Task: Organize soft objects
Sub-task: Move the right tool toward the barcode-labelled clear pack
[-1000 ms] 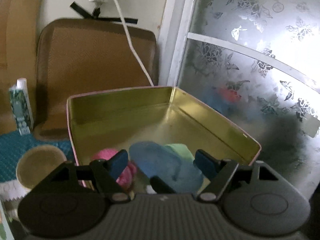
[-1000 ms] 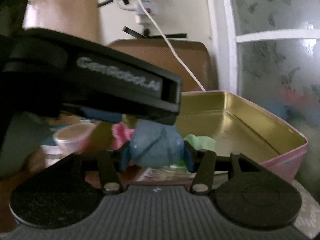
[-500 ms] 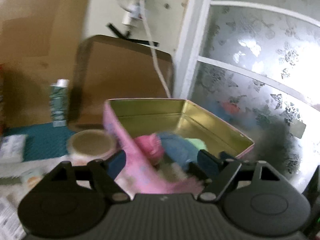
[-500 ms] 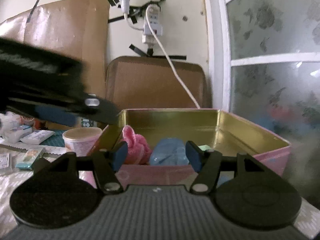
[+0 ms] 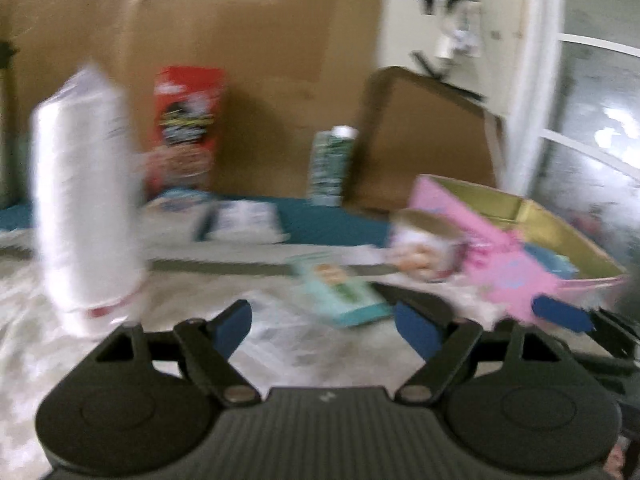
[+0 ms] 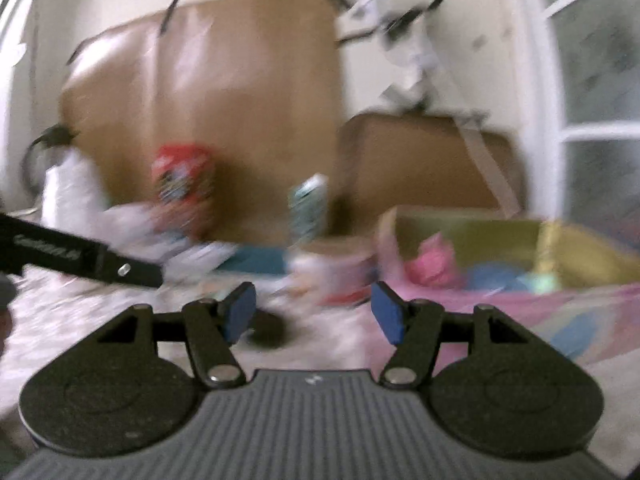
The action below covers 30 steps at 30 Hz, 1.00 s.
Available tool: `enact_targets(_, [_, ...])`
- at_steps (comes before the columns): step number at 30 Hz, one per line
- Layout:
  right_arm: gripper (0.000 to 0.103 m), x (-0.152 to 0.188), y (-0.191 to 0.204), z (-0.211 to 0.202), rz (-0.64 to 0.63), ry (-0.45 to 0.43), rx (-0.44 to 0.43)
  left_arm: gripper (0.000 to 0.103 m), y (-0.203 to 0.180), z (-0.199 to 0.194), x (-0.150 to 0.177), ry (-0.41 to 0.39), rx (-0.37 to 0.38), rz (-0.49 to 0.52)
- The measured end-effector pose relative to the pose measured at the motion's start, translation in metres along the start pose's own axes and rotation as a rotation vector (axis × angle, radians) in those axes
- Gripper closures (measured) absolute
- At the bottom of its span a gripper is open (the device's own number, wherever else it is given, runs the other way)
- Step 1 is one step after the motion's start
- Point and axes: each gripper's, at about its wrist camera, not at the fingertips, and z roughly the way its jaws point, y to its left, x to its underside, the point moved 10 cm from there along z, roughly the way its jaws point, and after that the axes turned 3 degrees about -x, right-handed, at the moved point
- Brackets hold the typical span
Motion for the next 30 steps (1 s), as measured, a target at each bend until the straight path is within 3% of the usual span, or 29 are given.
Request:
enact_targets(4, [0.038,0.017,0.029,0.024,-0.020,0.164,-0.100,0.019,0.035,0.007,0.010,0.029,-0.055,-0.071])
enact_targets(10, [0.037,0.036,0.048,0.041,-0.109,0.304,-0.132,0.012,0.040,0.008,0.014,0.037,-0.020,-0.118])
enact_targets(30, [0.028,0.037,0.076,0.063,-0.124,0.345,-0.223,0.009,0.055,0.012,0.016,0.064,-0.042,-0.216])
